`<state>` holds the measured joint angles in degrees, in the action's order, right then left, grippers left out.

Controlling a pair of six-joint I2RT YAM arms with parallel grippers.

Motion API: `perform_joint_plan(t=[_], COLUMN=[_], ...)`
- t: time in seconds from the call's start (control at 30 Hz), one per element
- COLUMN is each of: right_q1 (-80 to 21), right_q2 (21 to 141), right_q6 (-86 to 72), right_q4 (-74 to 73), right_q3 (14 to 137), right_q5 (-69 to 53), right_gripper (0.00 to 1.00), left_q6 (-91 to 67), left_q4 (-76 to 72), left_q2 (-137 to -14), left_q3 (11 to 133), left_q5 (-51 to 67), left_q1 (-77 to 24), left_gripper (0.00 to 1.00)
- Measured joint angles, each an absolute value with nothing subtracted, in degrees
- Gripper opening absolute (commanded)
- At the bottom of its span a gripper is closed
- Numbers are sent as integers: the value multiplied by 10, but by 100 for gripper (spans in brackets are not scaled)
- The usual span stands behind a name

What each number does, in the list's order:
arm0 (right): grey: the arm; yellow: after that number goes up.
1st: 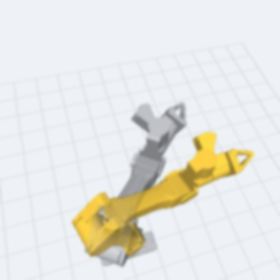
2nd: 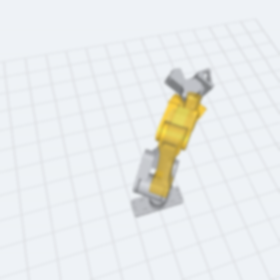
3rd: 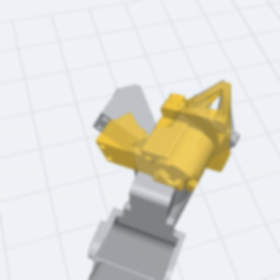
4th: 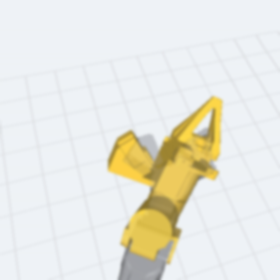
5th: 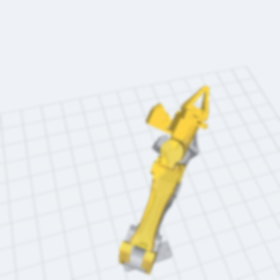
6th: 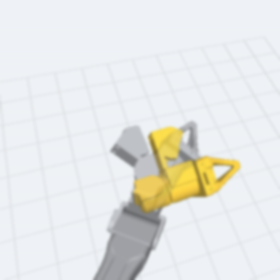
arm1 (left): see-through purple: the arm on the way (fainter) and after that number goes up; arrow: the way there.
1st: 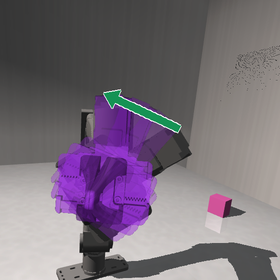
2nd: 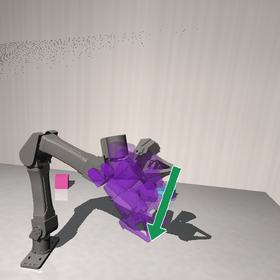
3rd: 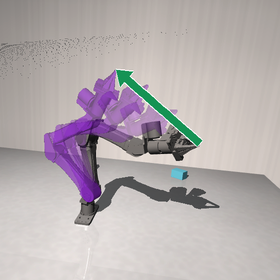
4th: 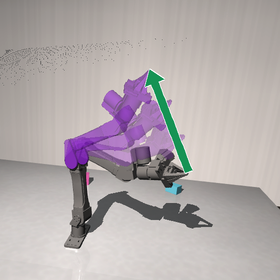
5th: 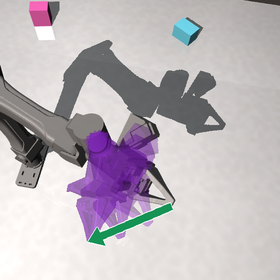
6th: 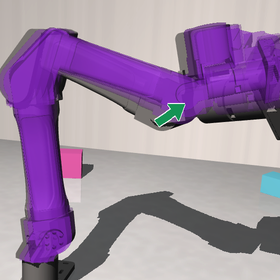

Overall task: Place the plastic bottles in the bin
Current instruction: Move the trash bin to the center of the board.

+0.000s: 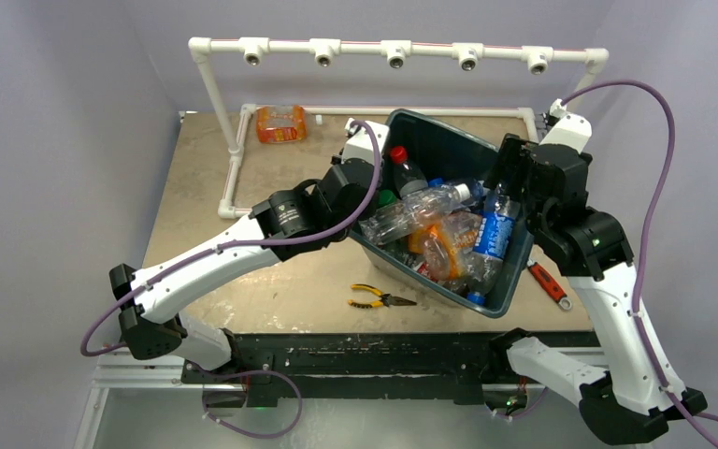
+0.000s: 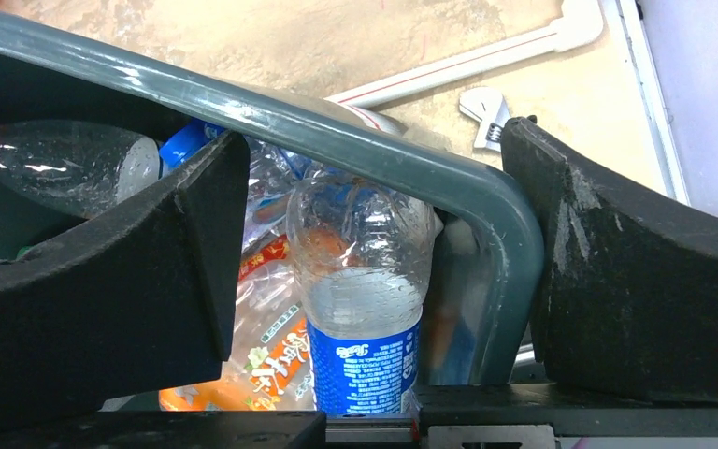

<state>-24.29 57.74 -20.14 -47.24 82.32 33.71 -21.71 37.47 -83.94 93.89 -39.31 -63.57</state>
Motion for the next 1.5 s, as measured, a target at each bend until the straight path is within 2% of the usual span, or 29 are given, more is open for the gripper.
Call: perform_joint_plan(t=[0.17, 0.53, 0.57, 0.6, 0.67, 1.1, 1.33, 1.5], right_q1=[-243, -241, -241, -241, -241, -241, -241, -241], right_q2=[589, 616, 616, 615, 611, 573, 577, 614], right_q6=[-203, -194, -194, -193, -190, -177, -172, -180], right_q4=[-506, -559, -560, -561, -561, -557, -531, -515], right_q3=[847, 903, 907, 909, 911, 881, 878, 890], right_q5=[344, 365, 365, 366, 371, 405, 359, 313], right_gripper=[99, 99, 99, 99, 99, 99, 99, 99], left_q6=[-233, -249, -249, -249, -248, -249, -251, -262], left_q4=[370, 368, 368, 368, 368, 382, 445, 476], left_q2=[-843, -848, -848, -849, -851, -858, -857, -846], left_q3=[939, 939, 939, 940, 940, 956, 984, 994], left_q5=[-379, -371, -371, -371, -374, -375, -370, -321], left_q1=[-636, -652, -653, -654, -655, -670, -663, -609], left_gripper=[25, 36, 32, 24, 0, 0, 0, 0])
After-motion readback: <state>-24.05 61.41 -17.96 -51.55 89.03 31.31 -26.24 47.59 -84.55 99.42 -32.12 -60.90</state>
